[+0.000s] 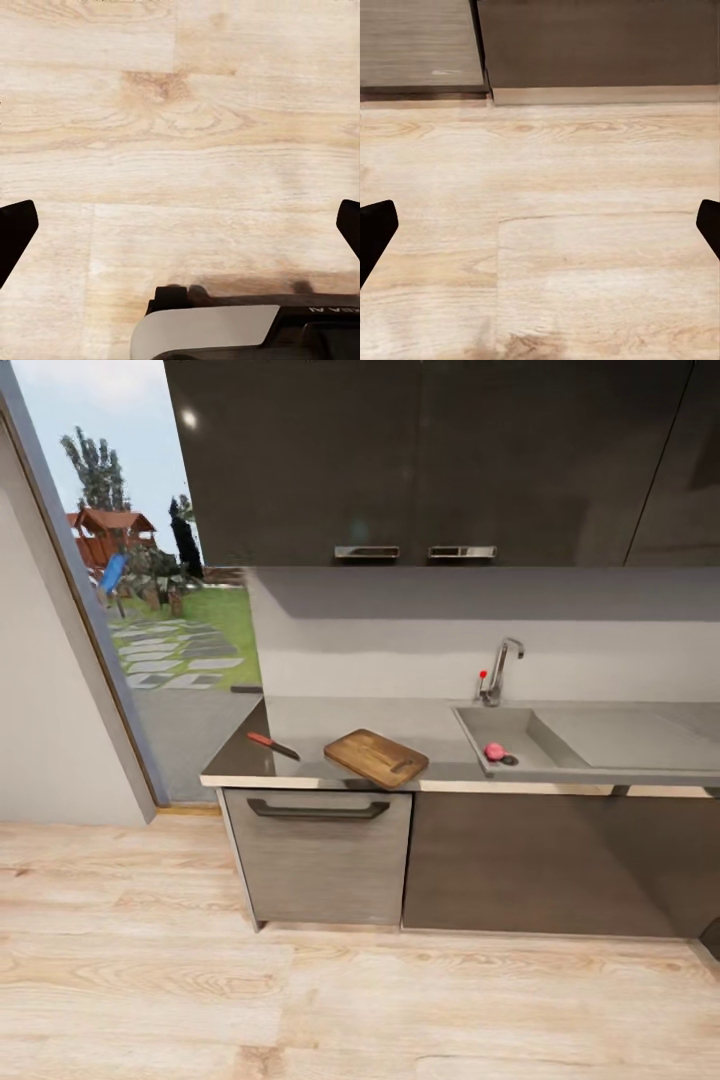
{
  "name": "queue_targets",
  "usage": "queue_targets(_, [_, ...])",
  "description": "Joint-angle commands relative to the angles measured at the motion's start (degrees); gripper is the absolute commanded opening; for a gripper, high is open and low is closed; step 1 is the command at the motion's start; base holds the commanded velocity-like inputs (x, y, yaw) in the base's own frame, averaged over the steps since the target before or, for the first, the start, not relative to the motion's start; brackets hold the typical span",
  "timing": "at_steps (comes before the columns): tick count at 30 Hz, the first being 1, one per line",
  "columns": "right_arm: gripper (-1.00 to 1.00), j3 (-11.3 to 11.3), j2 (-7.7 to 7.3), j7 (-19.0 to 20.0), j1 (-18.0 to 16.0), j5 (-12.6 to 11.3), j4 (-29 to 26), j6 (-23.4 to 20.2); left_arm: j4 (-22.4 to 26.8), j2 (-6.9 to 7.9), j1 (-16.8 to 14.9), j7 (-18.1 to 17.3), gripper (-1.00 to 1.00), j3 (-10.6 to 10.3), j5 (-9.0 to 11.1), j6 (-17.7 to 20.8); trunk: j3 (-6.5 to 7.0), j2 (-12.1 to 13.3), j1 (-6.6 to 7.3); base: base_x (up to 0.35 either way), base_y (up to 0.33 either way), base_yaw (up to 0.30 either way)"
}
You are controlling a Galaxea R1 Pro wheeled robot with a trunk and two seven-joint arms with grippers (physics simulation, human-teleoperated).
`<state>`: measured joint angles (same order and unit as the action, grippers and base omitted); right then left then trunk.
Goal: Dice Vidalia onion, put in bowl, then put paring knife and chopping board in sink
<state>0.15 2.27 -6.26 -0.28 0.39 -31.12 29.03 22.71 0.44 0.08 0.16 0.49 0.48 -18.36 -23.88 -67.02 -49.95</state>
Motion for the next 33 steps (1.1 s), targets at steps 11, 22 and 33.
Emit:
queue_targets(11, [1.00,0.02,0.01,-0.22,-0.04,0.05,0.07,0.15,0.05,0.00,0.01,0.02,1.00,0.04,0.04,-0.09,1.93,4.40,2.42,0.000,0.000,0.000])
queue_targets(22, [1.00,0.02,0.01,-0.19,-0.03,0.05,0.06,0.13,0.05,-0.02,0.01,0.02,1.00,0.04,0.04,-0.09,3.91,8.81,4.84,0.000,0.000,0.000])
queue_targets(33, [1.00,0.02,0.01,-0.23,0.00,0.05,0.06,0.15,0.05,-0.04,0.01,0.02,1.00,0.04,0.04,-0.09,5.88,13.22,7.25,0.000,0.000,0.000])
